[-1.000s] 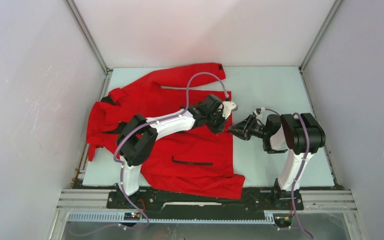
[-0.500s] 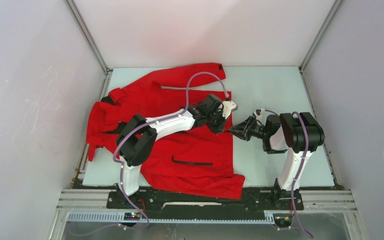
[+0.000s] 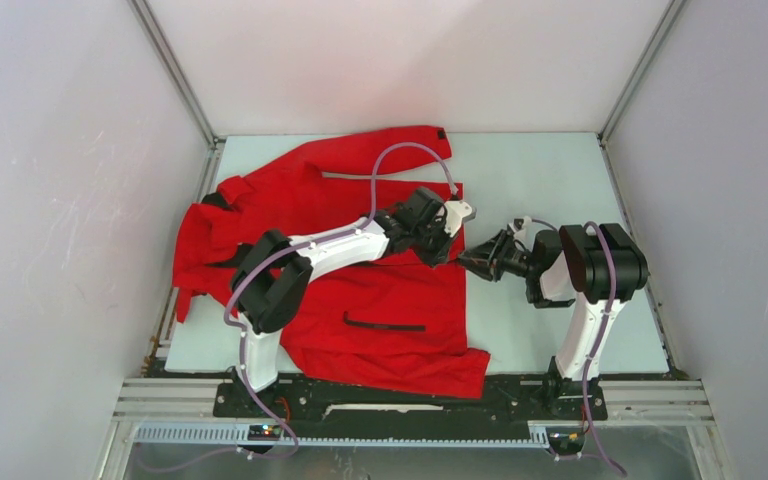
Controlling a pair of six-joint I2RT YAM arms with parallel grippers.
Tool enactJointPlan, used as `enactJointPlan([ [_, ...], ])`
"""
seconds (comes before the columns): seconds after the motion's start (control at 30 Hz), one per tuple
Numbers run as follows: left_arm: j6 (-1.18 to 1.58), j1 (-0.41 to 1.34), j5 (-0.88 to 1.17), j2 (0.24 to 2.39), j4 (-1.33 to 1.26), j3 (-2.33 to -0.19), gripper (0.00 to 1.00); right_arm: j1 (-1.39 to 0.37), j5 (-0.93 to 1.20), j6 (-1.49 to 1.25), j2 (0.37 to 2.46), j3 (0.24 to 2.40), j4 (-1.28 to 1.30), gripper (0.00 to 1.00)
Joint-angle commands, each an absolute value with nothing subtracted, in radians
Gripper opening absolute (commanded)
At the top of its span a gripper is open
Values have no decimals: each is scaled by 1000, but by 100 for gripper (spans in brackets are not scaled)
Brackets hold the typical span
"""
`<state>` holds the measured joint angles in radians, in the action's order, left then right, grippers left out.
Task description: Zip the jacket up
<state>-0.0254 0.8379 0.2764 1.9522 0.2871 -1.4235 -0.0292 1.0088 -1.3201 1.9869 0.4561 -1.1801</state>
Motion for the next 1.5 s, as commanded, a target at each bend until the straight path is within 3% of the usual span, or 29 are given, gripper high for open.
enactJointPlan([
  [0.0, -12, 849, 339, 1893, 268, -1459, 0, -24, 1025, -1335, 1997, 469, -1275, 39],
  [0.23, -18, 848, 331, 1907, 280, -1466, 0, -11, 1031, -1364, 2004, 446, -1356, 39],
  [0.43, -21, 849, 336, 1892, 273, -1456, 0, -9, 1035, -1408, 2043, 446, -1416, 33],
  [0.7, -21, 848, 337, 1893, 275, -1463, 0, -16, 1041, -1382, 2019, 423, -1401, 37],
  [0.9, -23, 849, 342, 1885, 275, -1455, 0, -18, 1042, -1390, 2026, 425, -1418, 30],
  [1.23, -25, 848, 345, 1891, 279, -1465, 0, -30, 1052, -1385, 2023, 431, -1419, 37],
  [1.47, -29, 850, 342, 1890, 285, -1469, 0, -35, 1055, -1384, 2019, 430, -1420, 28],
])
